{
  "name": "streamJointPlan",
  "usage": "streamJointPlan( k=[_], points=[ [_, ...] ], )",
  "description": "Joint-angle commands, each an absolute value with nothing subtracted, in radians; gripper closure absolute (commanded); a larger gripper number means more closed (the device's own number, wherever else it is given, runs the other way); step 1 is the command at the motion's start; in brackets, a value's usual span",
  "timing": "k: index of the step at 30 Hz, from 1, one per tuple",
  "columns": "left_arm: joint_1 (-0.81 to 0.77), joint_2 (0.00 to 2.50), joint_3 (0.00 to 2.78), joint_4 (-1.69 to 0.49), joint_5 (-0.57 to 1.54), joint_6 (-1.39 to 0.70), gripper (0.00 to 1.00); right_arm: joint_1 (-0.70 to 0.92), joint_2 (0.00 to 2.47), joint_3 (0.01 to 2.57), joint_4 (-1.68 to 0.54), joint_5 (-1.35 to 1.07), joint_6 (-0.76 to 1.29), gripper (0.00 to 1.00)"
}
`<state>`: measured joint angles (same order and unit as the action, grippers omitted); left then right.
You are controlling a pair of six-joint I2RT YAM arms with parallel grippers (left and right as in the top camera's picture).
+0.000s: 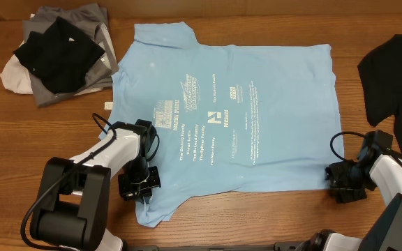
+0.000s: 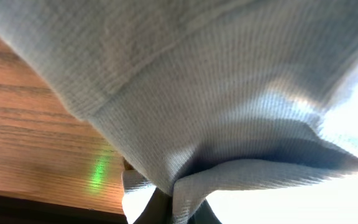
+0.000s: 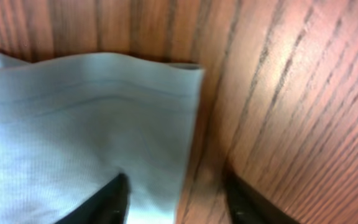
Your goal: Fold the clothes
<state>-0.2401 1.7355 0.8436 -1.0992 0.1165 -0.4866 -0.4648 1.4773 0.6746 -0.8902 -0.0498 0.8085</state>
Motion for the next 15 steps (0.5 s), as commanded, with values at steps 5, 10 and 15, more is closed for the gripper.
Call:
streamJointPlan(
  k=[5, 10, 15],
  points=[
    [-0.236, 1.745, 0.838, -1.14, 0.124, -0.468, 0.96, -0.467, 1.485, 0.657, -0.889, -0.043, 0.844, 0.94],
    [-0.236, 1.736, 0.841, -1.178, 0.125, -0.474, 0.96, -0.467, 1.48, 0.687, -0.943, -0.025, 0.894, 0.96],
    [-0.236, 1.673, 0.849, -1.234, 0.132, -0.48, 0.96, -0.467, 1.441, 0.743, -1.028, -0.001, 0.899, 0.96]
  ],
)
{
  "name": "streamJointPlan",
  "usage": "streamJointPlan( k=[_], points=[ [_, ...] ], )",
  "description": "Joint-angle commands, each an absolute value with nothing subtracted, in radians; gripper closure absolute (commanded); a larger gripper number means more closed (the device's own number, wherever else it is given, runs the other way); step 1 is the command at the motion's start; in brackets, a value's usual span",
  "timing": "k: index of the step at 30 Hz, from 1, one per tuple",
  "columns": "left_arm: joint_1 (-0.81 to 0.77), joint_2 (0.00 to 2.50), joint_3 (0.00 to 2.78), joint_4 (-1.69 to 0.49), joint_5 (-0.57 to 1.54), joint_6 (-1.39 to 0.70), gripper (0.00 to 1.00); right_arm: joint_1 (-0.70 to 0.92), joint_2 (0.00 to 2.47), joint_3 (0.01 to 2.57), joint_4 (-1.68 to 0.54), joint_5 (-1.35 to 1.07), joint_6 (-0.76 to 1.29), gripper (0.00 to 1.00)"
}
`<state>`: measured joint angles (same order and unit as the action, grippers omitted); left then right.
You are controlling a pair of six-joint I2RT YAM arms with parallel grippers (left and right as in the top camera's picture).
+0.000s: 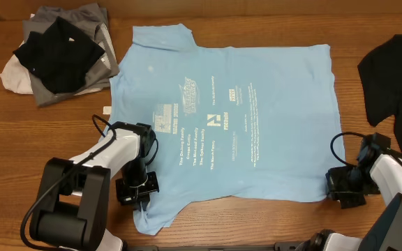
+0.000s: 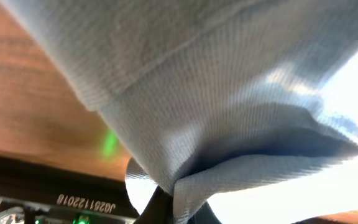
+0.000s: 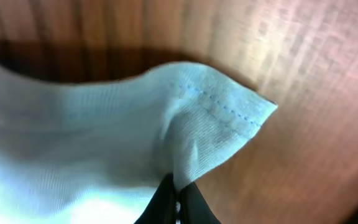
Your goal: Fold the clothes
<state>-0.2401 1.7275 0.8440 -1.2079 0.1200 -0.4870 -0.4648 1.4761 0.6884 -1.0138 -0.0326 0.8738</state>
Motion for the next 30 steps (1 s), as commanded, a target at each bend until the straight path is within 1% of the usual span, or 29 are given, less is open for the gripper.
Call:
streamJointPlan(
  k=[1, 9, 15, 18, 25, 30],
  points=[
    [-0.236, 1.651, 0.85, -1.242, 0.133, -0.488, 0.96, -0.467, 1.431, 0.752, -1.045, -0.001, 0.899, 0.96],
    [-0.236, 1.441, 0.873, -1.28, 0.211, -0.498, 0.96, -0.467, 1.352, 0.765, -1.14, -0.002, 0.929, 0.96],
    [-0.236, 1.372, 0.904, -1.267, 0.21, -0.498, 0.96, -0.467, 1.295, 0.783, -1.129, -0.013, 0.929, 0.96],
    [-0.236, 1.372, 0.928, -1.207, 0.211, -0.498, 0.96, -0.467, 1.293, 0.805, -1.097, -0.051, 0.925, 0.96],
    [-0.236, 1.372, 0.953, -1.012, 0.207, -0.499, 0.96, -0.465, 1.293, 0.81, -0.925, -0.216, 0.913, 0.96],
    [-0.236, 1.372, 0.953, -0.892, 0.193, -0.506, 0.96, -0.434, 1.305, 0.81, -0.86, -0.237, 0.914, 0.96]
  ],
)
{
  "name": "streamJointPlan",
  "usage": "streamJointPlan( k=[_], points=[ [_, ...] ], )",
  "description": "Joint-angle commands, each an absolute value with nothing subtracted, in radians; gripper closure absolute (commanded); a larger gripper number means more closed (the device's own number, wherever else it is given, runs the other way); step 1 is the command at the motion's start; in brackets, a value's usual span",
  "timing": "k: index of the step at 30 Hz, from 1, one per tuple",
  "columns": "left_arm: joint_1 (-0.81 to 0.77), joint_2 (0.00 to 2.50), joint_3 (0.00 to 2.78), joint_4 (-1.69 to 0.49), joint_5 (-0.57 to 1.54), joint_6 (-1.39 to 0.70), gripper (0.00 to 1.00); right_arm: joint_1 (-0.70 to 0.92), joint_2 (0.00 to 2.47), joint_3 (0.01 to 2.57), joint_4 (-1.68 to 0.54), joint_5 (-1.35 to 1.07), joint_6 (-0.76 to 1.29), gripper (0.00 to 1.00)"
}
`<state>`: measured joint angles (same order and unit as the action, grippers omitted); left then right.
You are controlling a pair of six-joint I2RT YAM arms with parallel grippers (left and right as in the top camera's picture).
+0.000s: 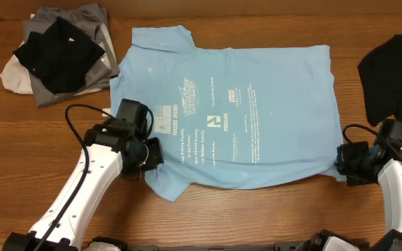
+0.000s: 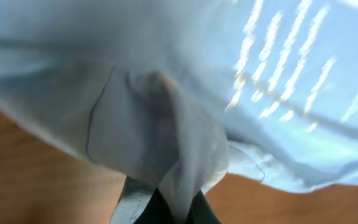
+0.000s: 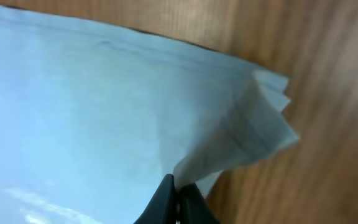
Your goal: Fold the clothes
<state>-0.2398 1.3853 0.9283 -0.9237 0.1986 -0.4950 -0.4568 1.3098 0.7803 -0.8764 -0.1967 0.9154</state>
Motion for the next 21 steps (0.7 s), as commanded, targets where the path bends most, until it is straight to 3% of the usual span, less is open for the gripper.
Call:
streamJointPlan(
  k=[1, 21],
  points=[
    [-0.236, 1.372, 0.953, -0.872, 0.184, -0.513, 0.96, -0.423, 1.31, 0.81, -0.852, -0.238, 0.915, 0.96],
    [-0.183, 1.403, 0.953, -0.685, 0.012, -0.538, 0.96, -0.364, 1.34, 0.81, -0.586, -0.233, 0.948, 0.96]
  ],
)
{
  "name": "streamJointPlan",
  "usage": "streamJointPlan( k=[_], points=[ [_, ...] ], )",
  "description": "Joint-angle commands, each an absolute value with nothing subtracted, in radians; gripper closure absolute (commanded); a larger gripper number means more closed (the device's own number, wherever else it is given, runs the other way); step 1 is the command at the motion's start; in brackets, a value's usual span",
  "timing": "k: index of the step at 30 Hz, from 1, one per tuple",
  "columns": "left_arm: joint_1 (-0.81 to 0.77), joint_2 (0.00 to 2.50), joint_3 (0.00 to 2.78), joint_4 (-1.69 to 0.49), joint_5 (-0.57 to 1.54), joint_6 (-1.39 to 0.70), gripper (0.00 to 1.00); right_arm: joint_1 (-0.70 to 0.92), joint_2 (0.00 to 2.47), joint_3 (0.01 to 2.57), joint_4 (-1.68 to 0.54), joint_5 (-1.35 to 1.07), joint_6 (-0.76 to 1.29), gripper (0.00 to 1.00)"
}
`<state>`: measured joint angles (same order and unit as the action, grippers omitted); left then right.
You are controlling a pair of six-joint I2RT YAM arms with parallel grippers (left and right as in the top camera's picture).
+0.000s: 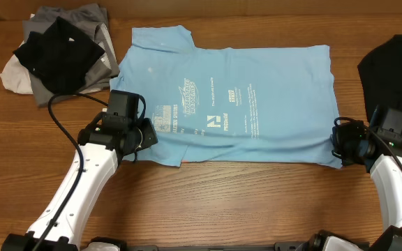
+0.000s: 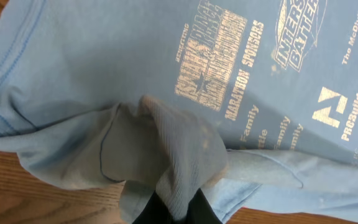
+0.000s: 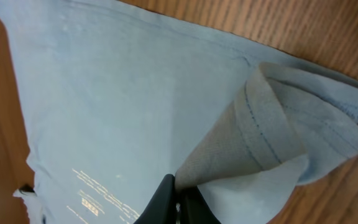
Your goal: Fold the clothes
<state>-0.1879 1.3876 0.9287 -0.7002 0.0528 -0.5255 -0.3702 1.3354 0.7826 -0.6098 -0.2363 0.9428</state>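
A light blue T-shirt (image 1: 236, 97) with gold print lies spread on the wooden table, its near edge lifted and turned over the printed part. My left gripper (image 1: 144, 137) is shut on a bunch of the shirt's cloth (image 2: 179, 155) at the near left. My right gripper (image 1: 339, 143) is shut on the near right hem corner (image 3: 272, 134), which curls up as a cone. In both wrist views the print (image 2: 213, 59) lies below the pinched folds.
A pile of grey, white and black clothes (image 1: 58, 52) sits at the far left corner. A black garment (image 1: 396, 63) lies at the far right edge. Bare wooden table (image 1: 243, 209) runs along the near side in front of the shirt.
Both grippers have moved farther from the near edge with the shirt's cloth in them. The shirt's near edge now lies higher over the print, and the fold is narrower.
First my left gripper was pinching the near left sleeve while the right stood open at the near right hem corner. Then the right was shut on that corner. After that both held the edge raised, and now it sits over the shirt's middle.
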Motion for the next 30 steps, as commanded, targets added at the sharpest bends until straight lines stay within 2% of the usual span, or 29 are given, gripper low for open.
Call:
streamJointPlan(
  k=[1, 14, 23, 29, 30],
  points=[
    [-0.183, 1.411, 0.953, -0.677, 0.007, -0.538, 0.96, -0.364, 1.343, 0.81, -0.574, -0.234, 0.948, 0.96],
    [-0.183, 1.498, 0.953, -0.593, -0.087, -0.551, 0.96, -0.236, 1.566, 0.81, -0.29, -0.275, 0.978, 0.96],
    [-0.126, 1.498, 0.953, -0.552, -0.111, -0.55, 0.94, -0.24, 1.567, 0.81, -0.281, -0.162, 0.979, 0.94],
    [-0.104, 1.498, 0.953, -0.552, -0.107, -0.55, 0.89, -0.239, 1.568, 0.81, -0.28, -0.142, 0.973, 0.9],
    [-0.105, 1.498, 0.953, -0.552, -0.107, -0.55, 0.82, -0.239, 1.568, 0.81, -0.28, -0.134, 0.973, 0.89]
  ],
)
